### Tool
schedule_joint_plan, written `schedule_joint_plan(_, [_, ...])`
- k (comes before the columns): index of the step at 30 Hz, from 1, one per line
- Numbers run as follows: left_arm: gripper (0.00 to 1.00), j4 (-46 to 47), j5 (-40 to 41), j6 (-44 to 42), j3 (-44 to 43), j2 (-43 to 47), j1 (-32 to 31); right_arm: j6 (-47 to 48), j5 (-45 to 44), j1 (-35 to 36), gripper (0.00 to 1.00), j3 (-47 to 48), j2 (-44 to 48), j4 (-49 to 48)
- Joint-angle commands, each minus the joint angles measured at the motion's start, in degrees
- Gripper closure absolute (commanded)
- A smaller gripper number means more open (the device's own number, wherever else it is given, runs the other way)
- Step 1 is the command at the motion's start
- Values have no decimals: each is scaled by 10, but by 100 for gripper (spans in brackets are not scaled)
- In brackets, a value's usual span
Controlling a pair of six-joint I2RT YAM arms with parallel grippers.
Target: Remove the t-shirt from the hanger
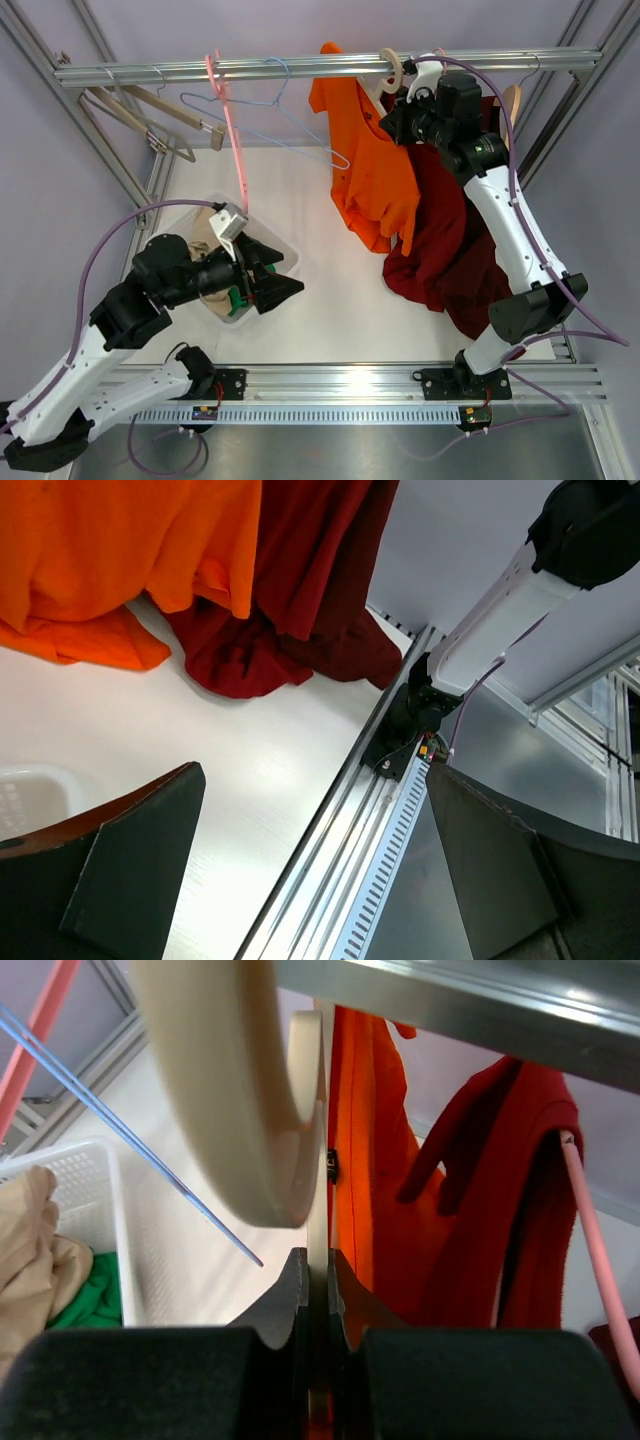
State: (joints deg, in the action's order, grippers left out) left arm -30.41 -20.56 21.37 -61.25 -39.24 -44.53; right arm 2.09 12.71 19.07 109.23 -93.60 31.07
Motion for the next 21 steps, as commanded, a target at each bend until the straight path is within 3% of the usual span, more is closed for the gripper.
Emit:
schedule_joint_plan(1, [2, 16, 119, -12, 3, -19, -62, -18, 16, -2, 100, -19, 29, -54])
schedule_joint_plan(7, [2, 22, 247, -12, -1, -58, -150, -74, 6, 13, 100, -22, 56, -123])
schedule_joint_plan(9, [2, 29, 279, -17, -10, -74, -183, -85, -39, 31, 100, -17, 66, -149])
schedule_joint_plan(17, [2, 54, 309, -21, -14, -106, -239, -96, -124, 79, 100, -36, 97, -208])
schedule_joint_plan(21, [2, 80, 305, -21, -4, -112, -246, -109, -144, 82, 100, -100, 126, -237])
